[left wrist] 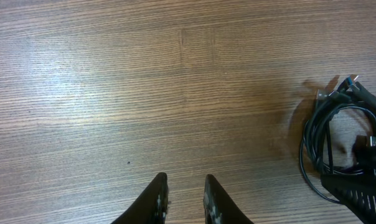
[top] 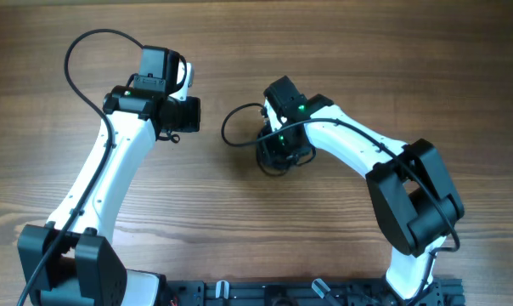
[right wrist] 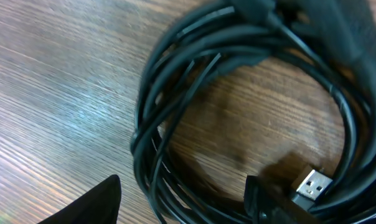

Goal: Untangle cables

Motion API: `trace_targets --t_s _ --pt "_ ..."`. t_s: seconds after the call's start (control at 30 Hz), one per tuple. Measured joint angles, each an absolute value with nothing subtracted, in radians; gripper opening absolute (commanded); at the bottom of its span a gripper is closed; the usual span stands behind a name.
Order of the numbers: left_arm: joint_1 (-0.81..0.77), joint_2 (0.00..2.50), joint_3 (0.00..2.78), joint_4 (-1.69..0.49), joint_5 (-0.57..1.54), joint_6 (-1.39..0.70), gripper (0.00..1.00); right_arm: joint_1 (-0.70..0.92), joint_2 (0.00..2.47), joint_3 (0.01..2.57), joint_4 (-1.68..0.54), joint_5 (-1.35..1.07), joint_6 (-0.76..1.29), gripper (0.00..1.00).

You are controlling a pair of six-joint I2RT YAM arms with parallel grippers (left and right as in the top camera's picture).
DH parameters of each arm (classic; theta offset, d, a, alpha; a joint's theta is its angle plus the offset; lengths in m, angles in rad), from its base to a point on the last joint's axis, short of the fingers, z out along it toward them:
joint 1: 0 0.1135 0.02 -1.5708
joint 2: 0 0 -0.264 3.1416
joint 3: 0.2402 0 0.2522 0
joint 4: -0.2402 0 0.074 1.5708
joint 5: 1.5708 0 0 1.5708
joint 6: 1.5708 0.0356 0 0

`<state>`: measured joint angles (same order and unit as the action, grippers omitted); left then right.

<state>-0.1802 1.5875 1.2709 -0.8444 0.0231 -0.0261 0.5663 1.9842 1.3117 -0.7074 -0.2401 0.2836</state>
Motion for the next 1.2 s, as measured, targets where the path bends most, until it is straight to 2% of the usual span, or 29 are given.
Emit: trace_targets --t_s 0.17,0.53,0.67,0.73,0.77,0.83,0.9,0.93,1.2 --pt "-0.18 1.588 1.271 -0.845 0.023 -0.026 0.22 0.567 1.984 1.287 -0.677 -0.251 0.297 0.56" --pt "-0.18 1.588 1.271 -0.849 0.023 -0.026 0.22 0.617 1.985 1.266 -0.545 -0.338 0.317 0.56" --pt "-0.18 1.588 1.271 -0.854 0.023 -0.026 0.22 0.645 1.985 1.266 -0.529 -0.34 0.32 0.45" --pt "-0.18 1.588 1.271 -0.856 0.023 -0.026 0.22 0.652 1.985 1.265 -0.525 -0.34 0.321 0.38" --pt "-0.18 1.588 1.271 -0.856 0.023 -0.026 0.22 0.653 1.985 1.266 -0.524 -0.339 0.324 0.31" --pt "-0.18 1.588 1.271 -0.856 0.023 -0.026 0.22 0.652 1.985 1.265 -0.523 -0.338 0.333 0.26" --pt "-0.18 1.588 1.271 -0.856 0.023 -0.026 0.22 0.652 1.985 1.265 -0.523 -0.336 0.34 0.09" --pt "-0.18 1.588 1.271 -0.856 0.023 -0.026 0.22 0.652 1.985 1.265 -0.523 -0.334 0.342 0.05" --pt "-0.18 1.588 1.271 -0.868 0.023 -0.026 0.22 0.652 1.985 1.265 -0.524 -0.332 0.347 0.05"
